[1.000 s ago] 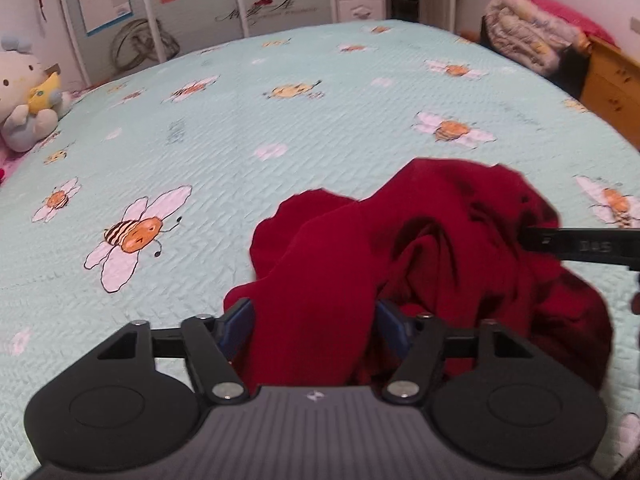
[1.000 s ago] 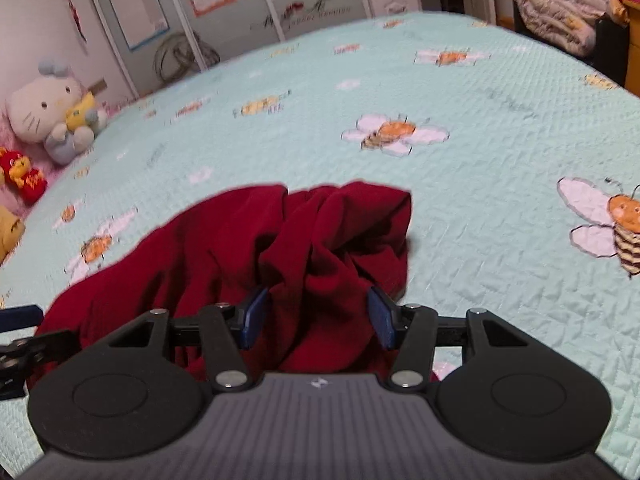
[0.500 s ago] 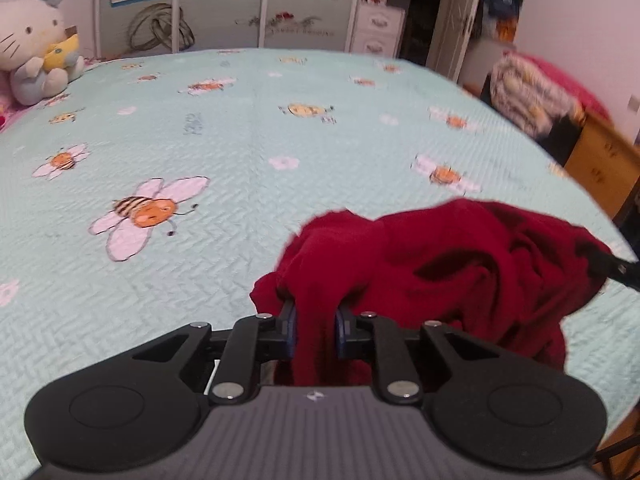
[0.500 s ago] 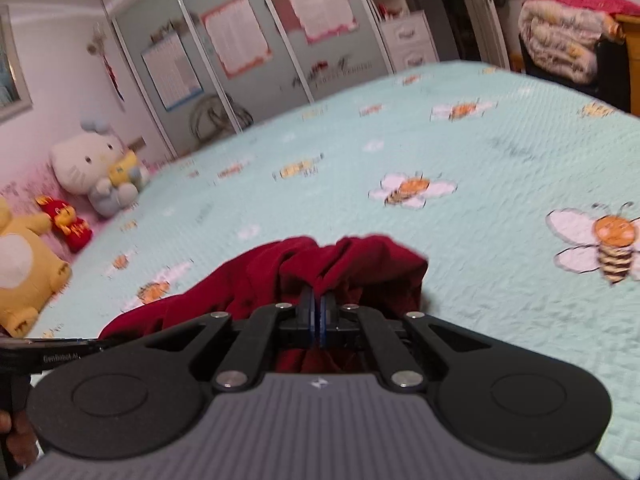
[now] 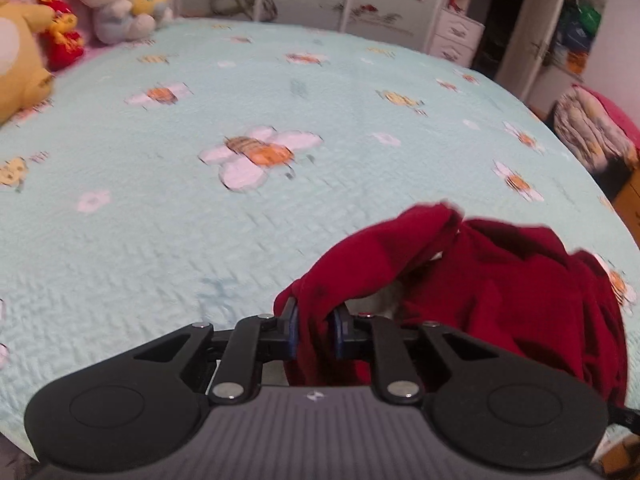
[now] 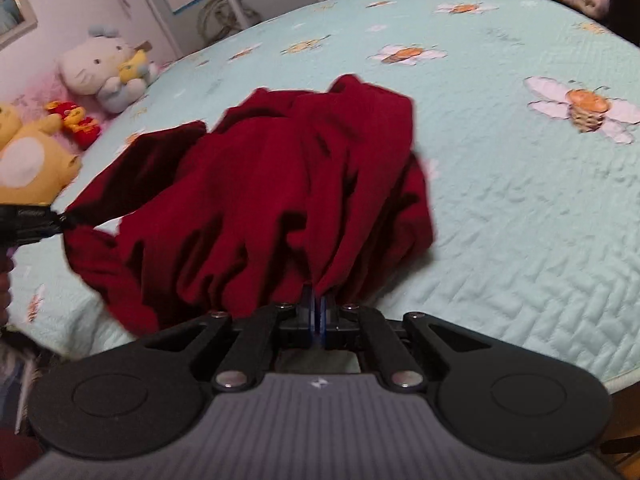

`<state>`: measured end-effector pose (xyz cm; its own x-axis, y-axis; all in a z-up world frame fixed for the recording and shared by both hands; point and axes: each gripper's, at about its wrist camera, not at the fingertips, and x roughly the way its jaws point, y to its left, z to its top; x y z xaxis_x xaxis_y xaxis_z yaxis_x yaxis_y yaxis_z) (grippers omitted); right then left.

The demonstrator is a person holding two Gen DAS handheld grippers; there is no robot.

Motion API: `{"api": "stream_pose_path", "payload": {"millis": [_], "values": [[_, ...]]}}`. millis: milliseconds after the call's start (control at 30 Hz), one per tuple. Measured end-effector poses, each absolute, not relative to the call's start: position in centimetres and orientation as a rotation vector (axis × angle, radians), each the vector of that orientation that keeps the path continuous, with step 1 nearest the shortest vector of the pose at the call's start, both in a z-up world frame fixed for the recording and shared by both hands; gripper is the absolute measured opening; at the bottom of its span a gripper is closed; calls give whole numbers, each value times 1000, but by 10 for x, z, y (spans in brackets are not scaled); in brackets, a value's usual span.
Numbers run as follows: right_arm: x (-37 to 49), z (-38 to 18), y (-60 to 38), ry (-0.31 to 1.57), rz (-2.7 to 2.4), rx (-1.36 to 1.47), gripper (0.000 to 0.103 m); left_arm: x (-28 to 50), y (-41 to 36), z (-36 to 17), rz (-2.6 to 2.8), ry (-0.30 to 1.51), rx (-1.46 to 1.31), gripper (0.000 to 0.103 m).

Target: Fold clothes

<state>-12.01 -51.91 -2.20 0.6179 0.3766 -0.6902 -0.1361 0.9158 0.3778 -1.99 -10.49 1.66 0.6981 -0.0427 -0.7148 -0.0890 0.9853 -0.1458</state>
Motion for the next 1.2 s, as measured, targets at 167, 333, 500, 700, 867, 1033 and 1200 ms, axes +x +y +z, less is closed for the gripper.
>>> {"api": "stream_pose_path", "payload": {"millis": [167, 333, 500, 700, 867, 1033, 1200], "values": [[-121, 13, -529, 756, 300, 325, 10, -20, -88, 20, 102, 776, -174, 17], [-79, 32, -550, 687, 194, 344, 35, -21, -72, 18, 163, 775, -186, 17], [-12, 15, -547, 675, 128, 360, 41, -27, -69, 16, 159, 799, -185, 17], [53, -22, -517, 880, 139, 387, 41, -30, -61, 18, 145, 807, -200, 17], [51, -3, -489, 875, 229, 365, 6, -26, -53, 26, 150, 785, -201, 17], [51, 77, -473, 680, 343, 444, 5, -20, -30, 64, 210, 686, -209, 17], [58, 171, -468, 442, 448, 503, 5, -26, -2, 116, 283, 539, -207, 18]]}}
